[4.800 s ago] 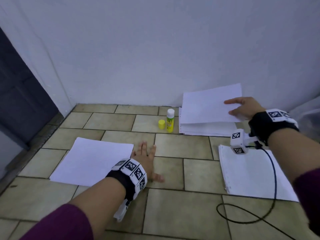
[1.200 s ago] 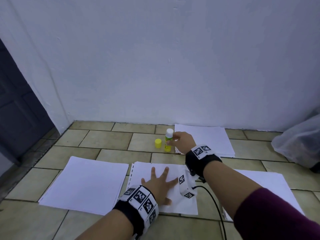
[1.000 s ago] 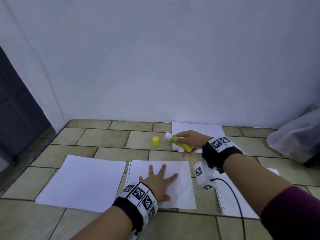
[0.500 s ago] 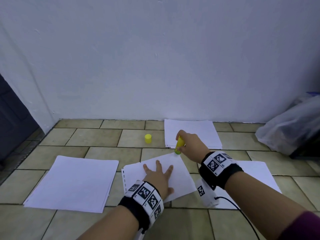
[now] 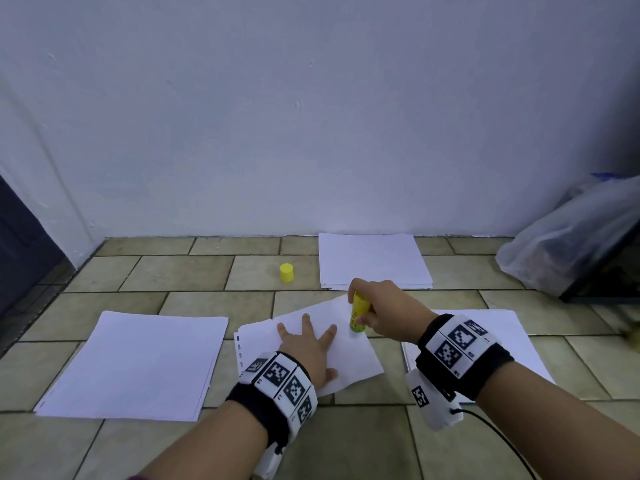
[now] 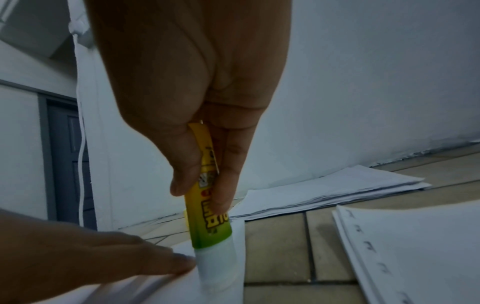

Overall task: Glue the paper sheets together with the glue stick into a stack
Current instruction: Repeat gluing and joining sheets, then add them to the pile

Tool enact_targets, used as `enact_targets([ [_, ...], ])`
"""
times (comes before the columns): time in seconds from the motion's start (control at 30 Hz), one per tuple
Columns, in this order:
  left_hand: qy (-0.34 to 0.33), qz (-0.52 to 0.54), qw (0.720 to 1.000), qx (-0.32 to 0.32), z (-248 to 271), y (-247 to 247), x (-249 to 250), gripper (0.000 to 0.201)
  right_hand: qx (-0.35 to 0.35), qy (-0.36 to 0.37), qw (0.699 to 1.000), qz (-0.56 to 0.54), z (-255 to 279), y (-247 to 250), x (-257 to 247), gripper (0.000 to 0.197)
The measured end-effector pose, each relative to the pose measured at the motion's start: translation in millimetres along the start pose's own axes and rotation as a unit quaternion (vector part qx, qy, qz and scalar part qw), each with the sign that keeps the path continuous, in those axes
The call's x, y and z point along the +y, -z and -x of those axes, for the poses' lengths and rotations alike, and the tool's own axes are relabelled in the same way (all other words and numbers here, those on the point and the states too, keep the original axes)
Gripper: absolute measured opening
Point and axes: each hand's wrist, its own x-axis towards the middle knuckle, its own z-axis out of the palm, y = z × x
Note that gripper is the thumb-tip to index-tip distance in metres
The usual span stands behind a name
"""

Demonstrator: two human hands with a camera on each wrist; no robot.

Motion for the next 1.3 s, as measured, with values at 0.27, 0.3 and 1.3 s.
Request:
enact_targets([
  [0.27,-0.013,0.009,1.0,0.017,7,7,-3,0.068,-0.071,0.003,0.997,0.006,29,4,-2,0.028],
  [0.3,-0.015,0.013,1.0,0.016,7,8,-5,0.063,-0.081,-0.001,0.997,-0.003,31,5,1,0.029],
  [1.3,-0.075,-0.075,0.988,0.112,15,6,-26,0.078,0.109,-0.189,0.81,-0.545,-11,1,41,0.007],
])
